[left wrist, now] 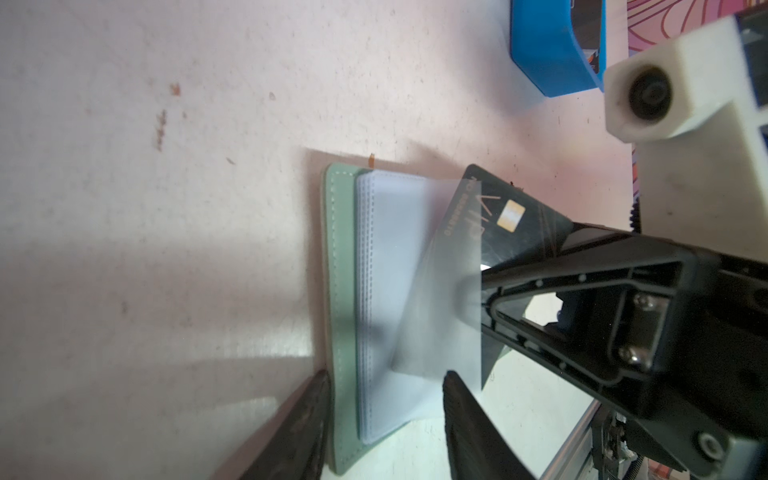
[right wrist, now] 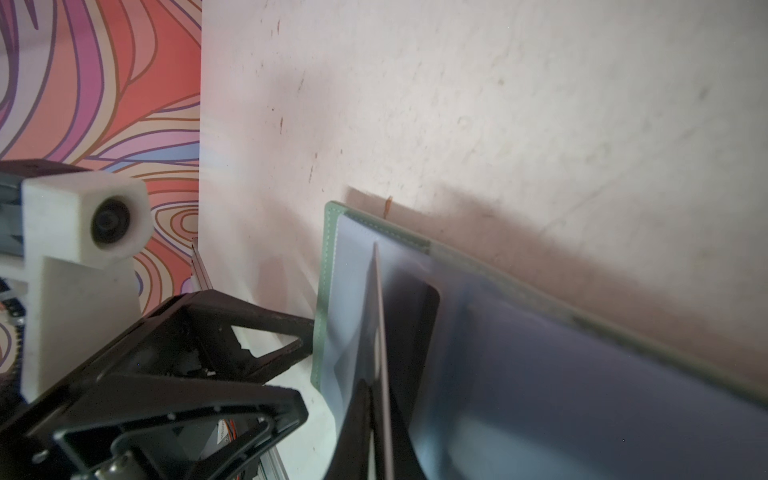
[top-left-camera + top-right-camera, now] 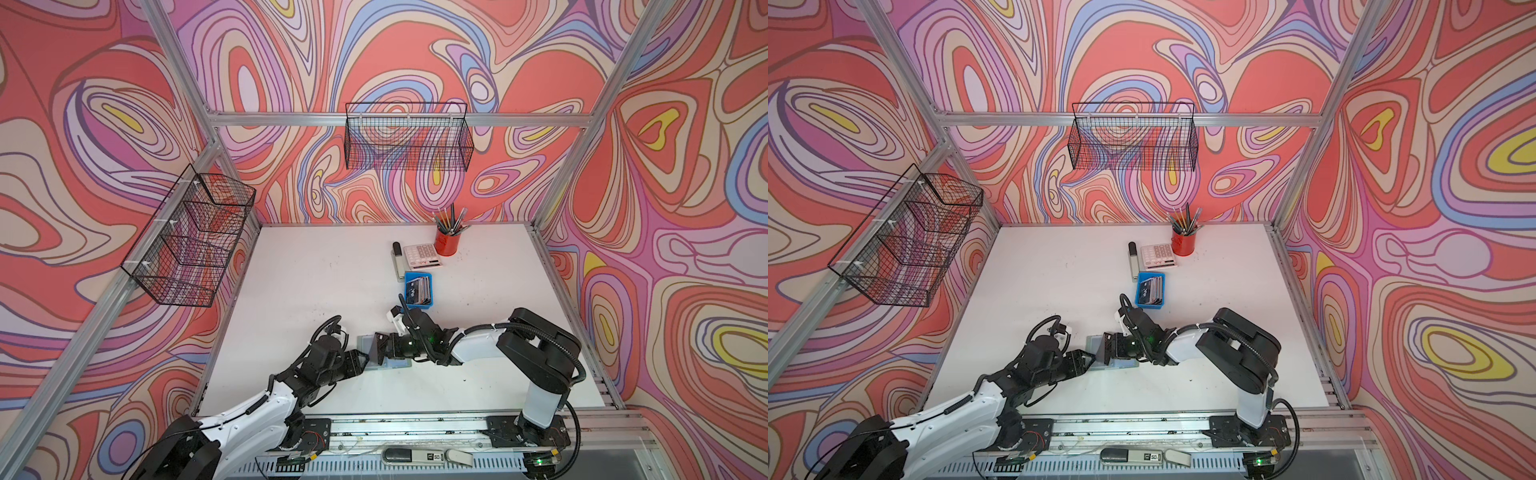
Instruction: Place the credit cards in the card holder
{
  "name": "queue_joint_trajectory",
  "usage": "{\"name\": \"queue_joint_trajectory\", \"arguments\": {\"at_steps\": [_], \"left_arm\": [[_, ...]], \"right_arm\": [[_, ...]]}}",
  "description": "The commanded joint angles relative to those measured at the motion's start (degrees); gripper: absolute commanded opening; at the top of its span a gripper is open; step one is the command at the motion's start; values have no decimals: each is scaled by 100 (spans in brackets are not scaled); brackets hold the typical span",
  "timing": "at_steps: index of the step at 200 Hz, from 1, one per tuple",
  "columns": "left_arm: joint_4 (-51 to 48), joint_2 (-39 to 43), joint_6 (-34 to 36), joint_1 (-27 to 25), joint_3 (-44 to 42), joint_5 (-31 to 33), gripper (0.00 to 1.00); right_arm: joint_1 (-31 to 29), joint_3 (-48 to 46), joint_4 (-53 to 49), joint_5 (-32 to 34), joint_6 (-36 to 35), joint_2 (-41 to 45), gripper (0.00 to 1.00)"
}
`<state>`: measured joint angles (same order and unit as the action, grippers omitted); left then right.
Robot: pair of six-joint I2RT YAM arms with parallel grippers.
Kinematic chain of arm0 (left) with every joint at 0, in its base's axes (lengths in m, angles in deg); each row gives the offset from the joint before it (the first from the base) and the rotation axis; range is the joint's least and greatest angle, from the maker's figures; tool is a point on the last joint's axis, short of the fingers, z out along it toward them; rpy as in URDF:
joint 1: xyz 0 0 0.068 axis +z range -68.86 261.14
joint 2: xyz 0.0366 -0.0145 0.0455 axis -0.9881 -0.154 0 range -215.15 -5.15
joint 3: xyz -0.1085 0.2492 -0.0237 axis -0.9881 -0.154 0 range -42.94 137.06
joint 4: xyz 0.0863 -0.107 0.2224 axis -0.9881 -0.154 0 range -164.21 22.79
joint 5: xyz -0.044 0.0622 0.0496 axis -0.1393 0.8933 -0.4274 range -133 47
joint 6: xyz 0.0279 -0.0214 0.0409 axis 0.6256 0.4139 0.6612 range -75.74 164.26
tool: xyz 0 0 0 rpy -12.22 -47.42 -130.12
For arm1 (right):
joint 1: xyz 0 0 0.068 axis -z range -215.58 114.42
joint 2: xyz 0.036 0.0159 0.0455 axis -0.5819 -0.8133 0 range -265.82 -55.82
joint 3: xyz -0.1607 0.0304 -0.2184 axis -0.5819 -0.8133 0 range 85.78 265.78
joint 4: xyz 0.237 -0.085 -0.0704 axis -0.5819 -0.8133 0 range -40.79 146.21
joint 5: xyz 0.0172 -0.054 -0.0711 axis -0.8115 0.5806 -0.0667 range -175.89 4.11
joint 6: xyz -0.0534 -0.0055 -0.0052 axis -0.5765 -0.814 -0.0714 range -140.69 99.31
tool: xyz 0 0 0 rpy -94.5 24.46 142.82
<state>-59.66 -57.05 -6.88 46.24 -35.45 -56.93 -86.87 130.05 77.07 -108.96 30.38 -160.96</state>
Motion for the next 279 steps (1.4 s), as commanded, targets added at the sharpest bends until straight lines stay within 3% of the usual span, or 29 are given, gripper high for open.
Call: {"name": "queue_joint_trajectory", "arguments": {"at_steps": [1, 10, 40, 87, 162, 254, 279], "left_arm": [[-85, -46, 64, -26, 32, -47, 47], [-82, -48, 69, -26, 42, -43, 48], [-96, -53, 77, -26, 36, -37, 47], [-165, -6, 86, -26, 69, -21, 47], [-145, -28, 95, -26, 78, 33, 48], [-26, -232, 148, -26, 244, -8, 47], [30, -285, 165, -26, 282, -31, 47]], "right_arm": [[100, 11, -911, 248, -193, -269, 7], [114, 50, -1021, 327, -232, -232, 15], [135, 353, -1584, 663, -442, -98, 18], [130, 730, -2274, 1237, -680, 104, 33], [136, 512, -1918, 1327, -480, 368, 44], [380, -292, -1075, 1452, 34, 923, 33], [383, -388, -780, 1326, 94, 920, 19]]}}
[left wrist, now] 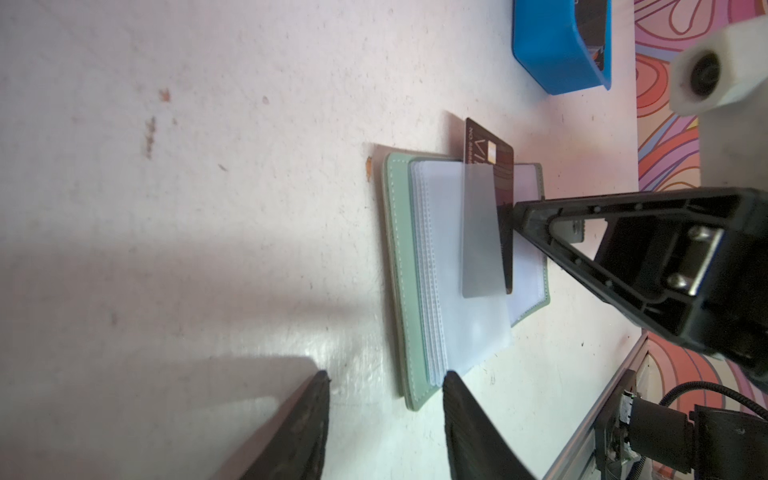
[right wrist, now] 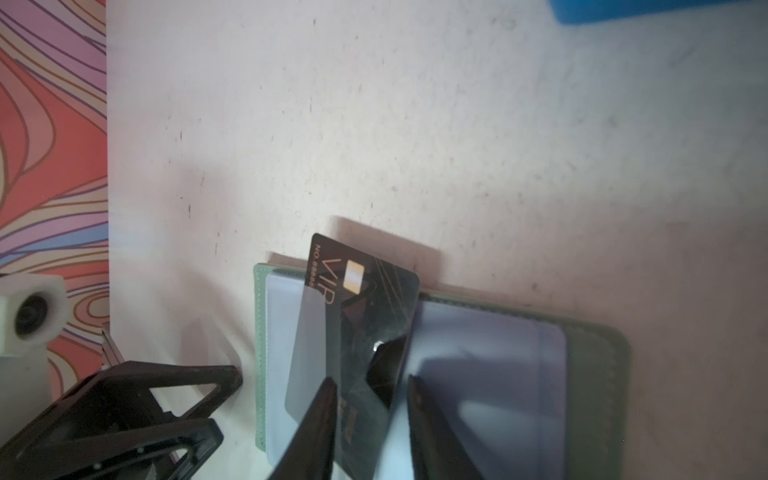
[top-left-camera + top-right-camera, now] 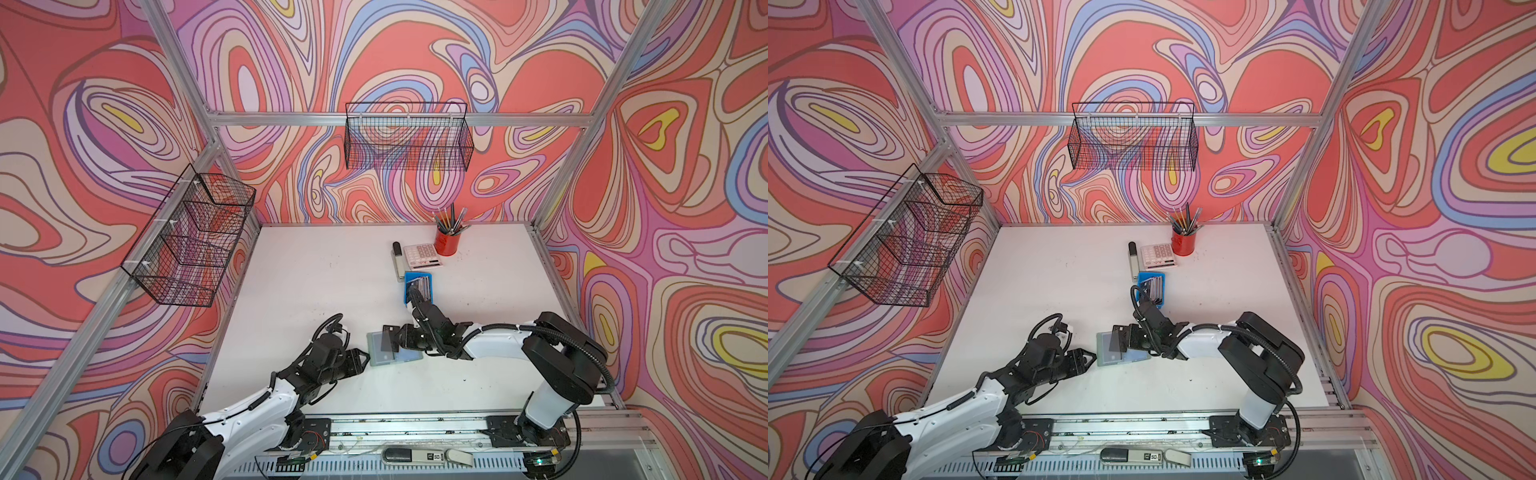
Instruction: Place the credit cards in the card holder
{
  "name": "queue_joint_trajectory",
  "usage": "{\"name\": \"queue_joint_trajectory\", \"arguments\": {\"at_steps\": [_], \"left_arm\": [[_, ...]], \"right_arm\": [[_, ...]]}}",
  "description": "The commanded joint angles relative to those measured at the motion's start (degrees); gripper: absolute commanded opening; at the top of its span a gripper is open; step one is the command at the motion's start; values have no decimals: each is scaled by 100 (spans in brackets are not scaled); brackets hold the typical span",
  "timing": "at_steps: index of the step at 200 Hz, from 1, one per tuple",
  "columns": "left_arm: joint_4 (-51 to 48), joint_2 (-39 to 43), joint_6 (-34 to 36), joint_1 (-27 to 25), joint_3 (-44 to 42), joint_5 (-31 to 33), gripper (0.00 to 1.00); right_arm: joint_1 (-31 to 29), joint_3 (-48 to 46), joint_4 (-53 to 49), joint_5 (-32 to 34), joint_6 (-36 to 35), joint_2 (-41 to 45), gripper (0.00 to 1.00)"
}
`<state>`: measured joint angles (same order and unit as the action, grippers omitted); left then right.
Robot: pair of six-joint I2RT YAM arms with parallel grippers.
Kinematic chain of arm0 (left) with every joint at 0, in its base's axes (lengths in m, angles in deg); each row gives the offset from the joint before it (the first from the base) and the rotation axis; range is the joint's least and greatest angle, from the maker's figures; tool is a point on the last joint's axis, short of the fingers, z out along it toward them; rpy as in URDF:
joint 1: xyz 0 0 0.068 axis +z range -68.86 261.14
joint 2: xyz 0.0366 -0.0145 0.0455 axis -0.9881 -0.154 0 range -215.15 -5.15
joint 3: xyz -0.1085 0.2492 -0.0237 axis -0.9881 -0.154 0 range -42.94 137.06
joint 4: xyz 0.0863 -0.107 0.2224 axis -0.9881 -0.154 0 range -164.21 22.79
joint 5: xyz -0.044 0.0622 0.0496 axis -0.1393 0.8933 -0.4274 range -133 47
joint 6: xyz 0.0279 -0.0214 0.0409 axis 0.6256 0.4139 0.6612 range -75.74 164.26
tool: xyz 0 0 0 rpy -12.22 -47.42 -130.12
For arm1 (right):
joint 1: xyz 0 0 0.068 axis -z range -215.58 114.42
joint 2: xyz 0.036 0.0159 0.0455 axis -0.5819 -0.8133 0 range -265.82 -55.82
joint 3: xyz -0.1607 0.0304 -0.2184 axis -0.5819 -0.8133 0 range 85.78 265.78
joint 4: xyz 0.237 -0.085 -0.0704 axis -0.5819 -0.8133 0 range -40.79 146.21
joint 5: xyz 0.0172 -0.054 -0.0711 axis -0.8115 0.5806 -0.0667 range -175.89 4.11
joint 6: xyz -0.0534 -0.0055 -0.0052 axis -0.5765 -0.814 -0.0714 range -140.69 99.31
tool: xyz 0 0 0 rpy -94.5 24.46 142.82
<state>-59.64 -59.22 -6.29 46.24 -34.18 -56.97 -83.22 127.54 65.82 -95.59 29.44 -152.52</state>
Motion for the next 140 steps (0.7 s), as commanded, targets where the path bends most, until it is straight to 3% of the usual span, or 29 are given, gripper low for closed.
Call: {"name": "queue_joint_trajectory", "arguments": {"at_steps": [1, 24, 52, 71, 104, 140], "left_arm": [[31, -65, 106, -26, 150, -22, 47], [86, -104, 113, -26, 149, -18, 47], [128, -189, 124, -26, 156, 19, 47], [178, -302, 136, -26, 204, -1, 47], [289, -490, 150, -26, 288, 22, 45], [-46, -591, 326, -26, 595, 483, 43]], "right_arm": [[18, -139, 356, -18, 194, 75, 18], [15, -179, 507, -106, 205, 55, 16], [13, -247, 463, 20, 295, 109, 29], [18, -256, 304, 176, 321, 202, 33], [22, -199, 130, 293, 392, 91, 33], [33, -72, 434, -63, 518, -367, 34]]}}
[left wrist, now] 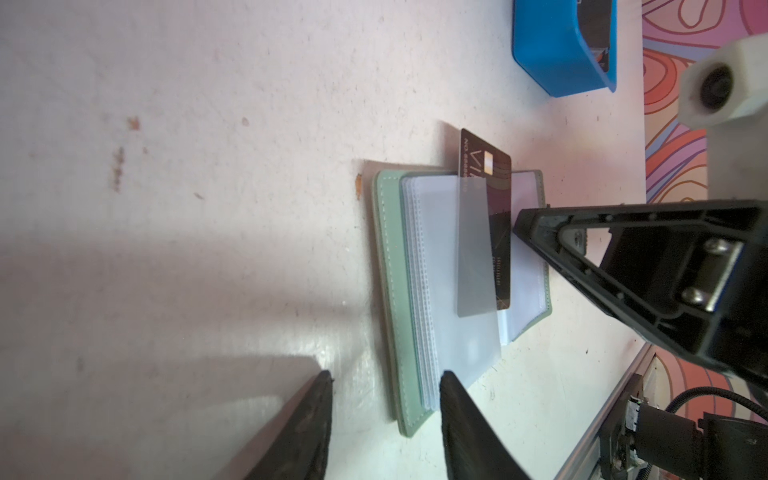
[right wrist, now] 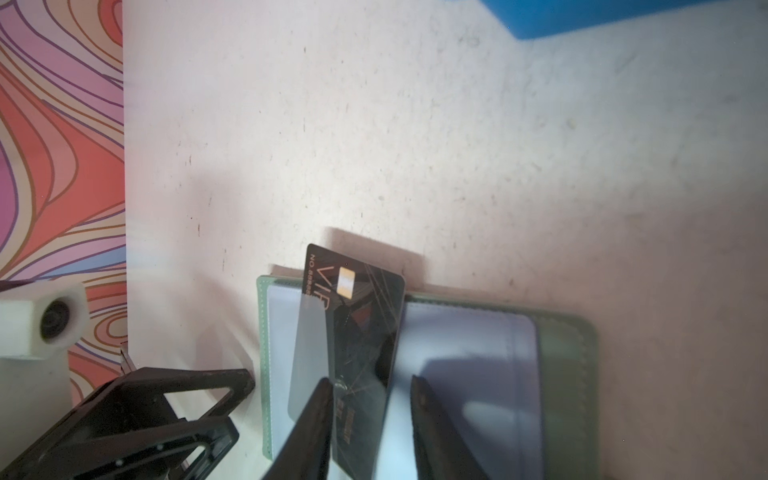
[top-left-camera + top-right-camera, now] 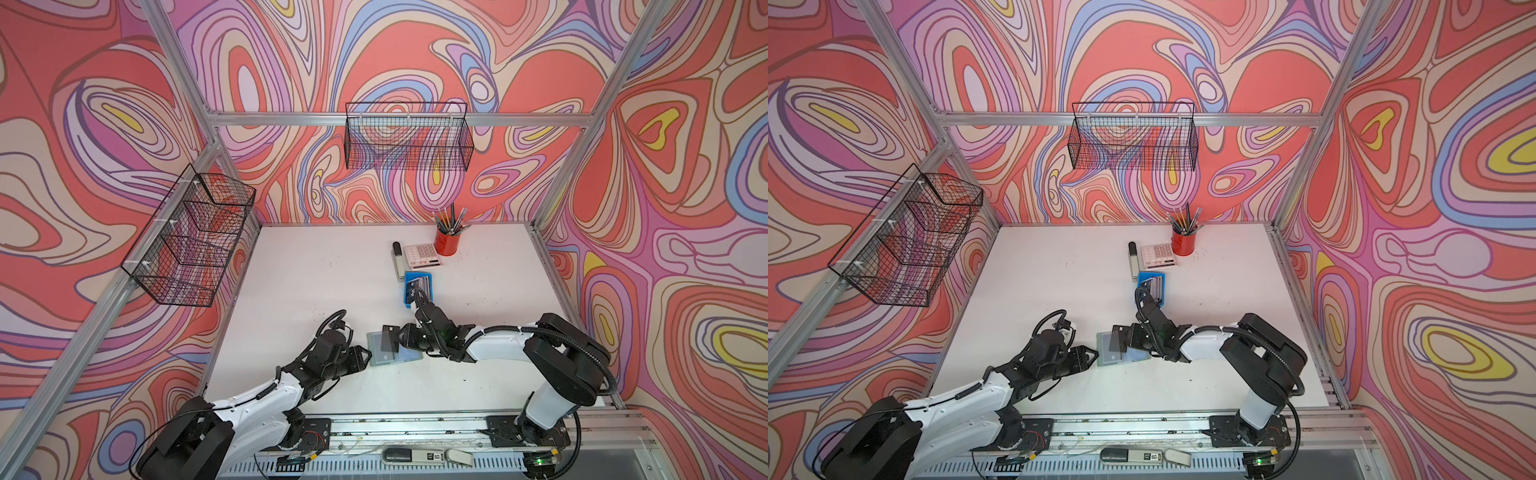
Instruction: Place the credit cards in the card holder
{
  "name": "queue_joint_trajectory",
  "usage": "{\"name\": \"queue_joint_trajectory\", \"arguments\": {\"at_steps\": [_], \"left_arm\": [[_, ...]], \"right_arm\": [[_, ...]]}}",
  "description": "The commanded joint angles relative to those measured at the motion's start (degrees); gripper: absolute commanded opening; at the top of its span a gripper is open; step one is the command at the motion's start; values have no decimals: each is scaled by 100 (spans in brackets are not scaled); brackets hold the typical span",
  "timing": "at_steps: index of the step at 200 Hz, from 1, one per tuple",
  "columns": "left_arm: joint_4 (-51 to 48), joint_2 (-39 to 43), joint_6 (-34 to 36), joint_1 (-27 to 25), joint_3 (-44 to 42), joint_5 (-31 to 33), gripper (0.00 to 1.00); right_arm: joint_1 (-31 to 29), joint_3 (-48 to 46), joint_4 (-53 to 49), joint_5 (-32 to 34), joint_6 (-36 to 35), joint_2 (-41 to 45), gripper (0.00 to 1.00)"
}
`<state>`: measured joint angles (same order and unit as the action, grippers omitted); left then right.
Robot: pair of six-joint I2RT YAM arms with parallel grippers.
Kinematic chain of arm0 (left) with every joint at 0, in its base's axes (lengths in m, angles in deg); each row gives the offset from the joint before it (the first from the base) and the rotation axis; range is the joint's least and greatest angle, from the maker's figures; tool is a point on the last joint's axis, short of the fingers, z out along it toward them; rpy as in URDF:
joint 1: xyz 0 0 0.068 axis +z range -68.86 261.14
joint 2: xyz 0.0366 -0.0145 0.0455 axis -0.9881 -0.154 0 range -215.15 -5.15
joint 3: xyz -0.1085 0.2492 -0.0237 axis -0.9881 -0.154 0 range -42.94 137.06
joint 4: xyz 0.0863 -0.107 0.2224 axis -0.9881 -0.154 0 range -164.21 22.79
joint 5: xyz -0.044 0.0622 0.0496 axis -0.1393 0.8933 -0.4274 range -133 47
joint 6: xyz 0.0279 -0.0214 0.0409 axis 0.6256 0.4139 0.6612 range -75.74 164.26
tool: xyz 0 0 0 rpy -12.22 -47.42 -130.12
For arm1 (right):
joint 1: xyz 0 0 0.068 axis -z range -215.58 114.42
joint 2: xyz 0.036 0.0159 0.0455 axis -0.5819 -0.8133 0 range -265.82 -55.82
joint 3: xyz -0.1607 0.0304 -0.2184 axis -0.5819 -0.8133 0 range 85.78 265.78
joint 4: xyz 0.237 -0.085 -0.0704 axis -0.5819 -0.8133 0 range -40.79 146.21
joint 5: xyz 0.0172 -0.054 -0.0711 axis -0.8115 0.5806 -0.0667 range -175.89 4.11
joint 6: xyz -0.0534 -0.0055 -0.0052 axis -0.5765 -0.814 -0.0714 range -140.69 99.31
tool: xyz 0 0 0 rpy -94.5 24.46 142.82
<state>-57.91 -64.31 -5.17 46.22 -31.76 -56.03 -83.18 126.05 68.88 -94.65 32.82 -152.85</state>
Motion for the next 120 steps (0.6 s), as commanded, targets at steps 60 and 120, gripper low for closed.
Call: {"name": "queue_joint_trajectory", "arguments": {"at_steps": [60, 120], "left_arm": [[-576, -831, 932, -15, 1644, 1107, 42], [-529, -2508, 1366, -15, 2951, 859, 36]], "right_arm": [[27, 27, 659, -316, 317, -499, 34], [25, -104, 1141, -531, 444, -607, 28]]}}
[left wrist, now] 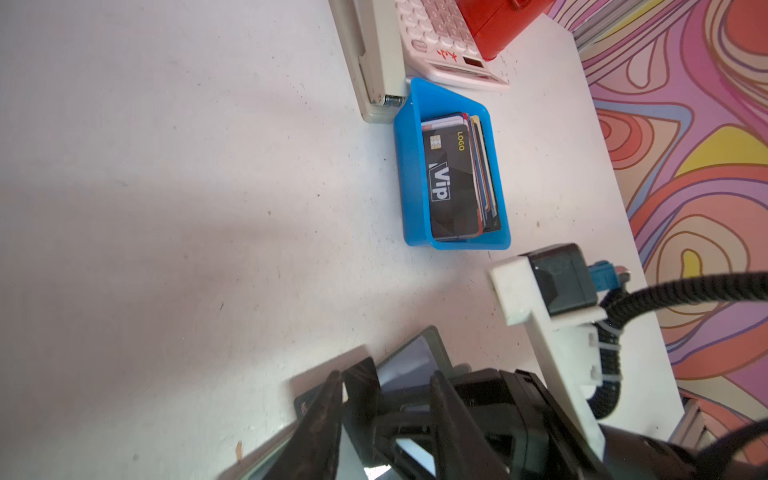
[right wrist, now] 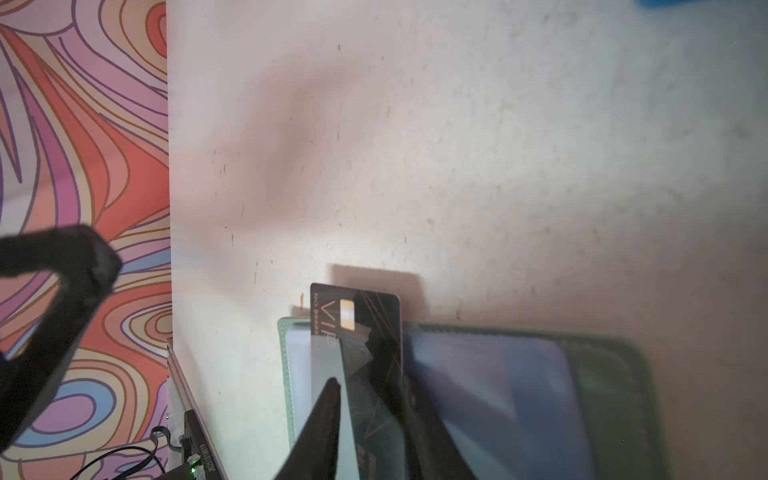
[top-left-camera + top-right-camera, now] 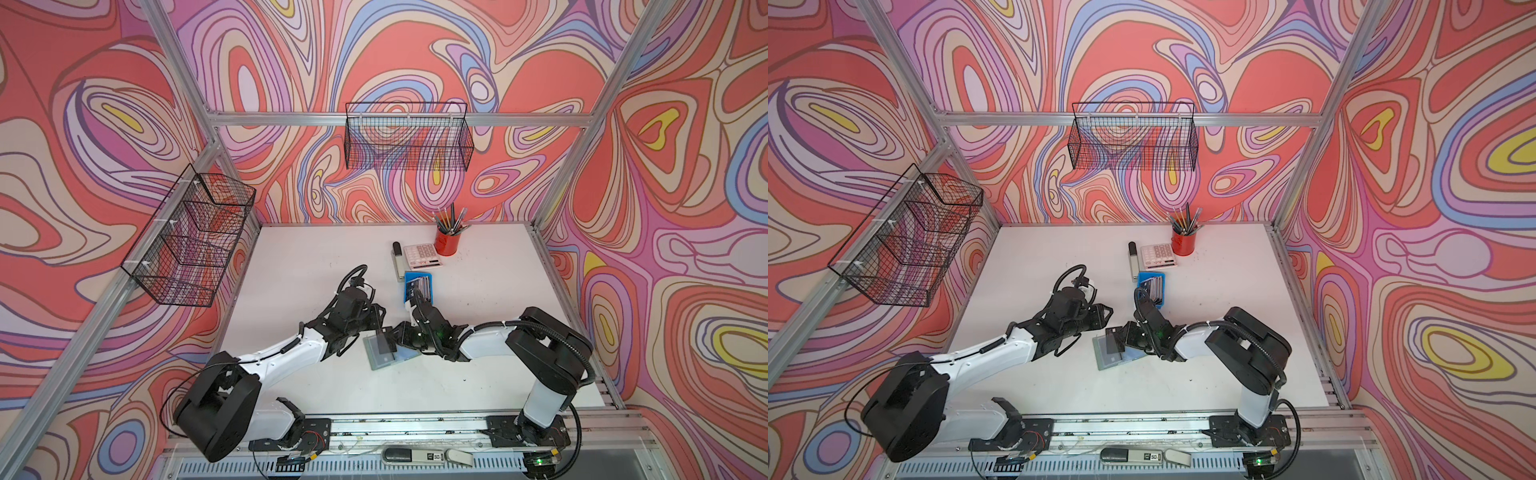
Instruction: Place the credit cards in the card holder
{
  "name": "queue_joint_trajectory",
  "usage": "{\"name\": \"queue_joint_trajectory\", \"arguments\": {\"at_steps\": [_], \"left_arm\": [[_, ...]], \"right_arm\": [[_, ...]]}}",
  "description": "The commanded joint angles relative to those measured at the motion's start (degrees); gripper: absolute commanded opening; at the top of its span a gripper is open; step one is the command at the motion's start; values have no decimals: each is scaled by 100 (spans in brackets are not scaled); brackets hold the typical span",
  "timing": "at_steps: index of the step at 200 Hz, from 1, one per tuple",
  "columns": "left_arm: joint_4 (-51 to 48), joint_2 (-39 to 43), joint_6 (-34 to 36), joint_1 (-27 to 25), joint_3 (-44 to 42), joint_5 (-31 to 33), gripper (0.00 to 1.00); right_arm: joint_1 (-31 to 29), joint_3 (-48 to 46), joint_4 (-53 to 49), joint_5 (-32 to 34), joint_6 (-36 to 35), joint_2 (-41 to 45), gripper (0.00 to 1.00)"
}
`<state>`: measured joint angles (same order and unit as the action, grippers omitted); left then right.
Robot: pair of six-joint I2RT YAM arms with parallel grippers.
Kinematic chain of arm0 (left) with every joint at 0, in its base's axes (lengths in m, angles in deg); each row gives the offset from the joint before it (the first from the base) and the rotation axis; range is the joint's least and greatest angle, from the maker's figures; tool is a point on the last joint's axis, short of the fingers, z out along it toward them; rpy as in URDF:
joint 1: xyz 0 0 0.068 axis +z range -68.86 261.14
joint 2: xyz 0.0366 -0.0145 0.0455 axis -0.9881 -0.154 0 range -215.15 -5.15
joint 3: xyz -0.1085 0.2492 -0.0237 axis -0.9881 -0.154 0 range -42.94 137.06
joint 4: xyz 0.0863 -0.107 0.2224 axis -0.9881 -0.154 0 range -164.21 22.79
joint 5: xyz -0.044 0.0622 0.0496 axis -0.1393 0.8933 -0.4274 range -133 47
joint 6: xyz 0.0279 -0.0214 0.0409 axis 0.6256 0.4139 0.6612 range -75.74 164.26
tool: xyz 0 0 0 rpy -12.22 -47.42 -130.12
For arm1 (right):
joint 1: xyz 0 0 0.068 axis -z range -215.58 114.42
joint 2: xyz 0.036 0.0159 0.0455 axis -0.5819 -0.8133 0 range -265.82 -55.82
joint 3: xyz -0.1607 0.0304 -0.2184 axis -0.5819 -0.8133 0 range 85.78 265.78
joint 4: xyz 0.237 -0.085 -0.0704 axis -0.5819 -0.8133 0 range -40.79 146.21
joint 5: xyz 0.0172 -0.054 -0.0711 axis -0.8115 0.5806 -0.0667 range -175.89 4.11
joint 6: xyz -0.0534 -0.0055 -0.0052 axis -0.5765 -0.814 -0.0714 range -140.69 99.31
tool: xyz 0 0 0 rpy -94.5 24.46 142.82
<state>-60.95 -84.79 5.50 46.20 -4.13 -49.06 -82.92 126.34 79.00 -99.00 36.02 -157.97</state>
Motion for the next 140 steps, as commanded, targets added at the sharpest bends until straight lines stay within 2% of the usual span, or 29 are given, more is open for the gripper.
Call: {"name": "queue_joint_trajectory", "arguments": {"at_steps": [1, 50, 93, 140], "left_arm": [[-232, -480, 304, -13, 197, 156, 36], [-361, -970, 238, -14, 252, 154, 36], [-84, -1015, 137, -17, 59, -245, 33], [-208, -968, 20, -21, -74, 332, 34]], "right_arm": [[-3, -134, 134, -96, 128, -95, 28], [-4, -410, 185, -173, 68, 265, 29], [-2, -622, 392, -379, 88, 354, 30], [0, -663, 554, -510, 112, 263, 30]]}}
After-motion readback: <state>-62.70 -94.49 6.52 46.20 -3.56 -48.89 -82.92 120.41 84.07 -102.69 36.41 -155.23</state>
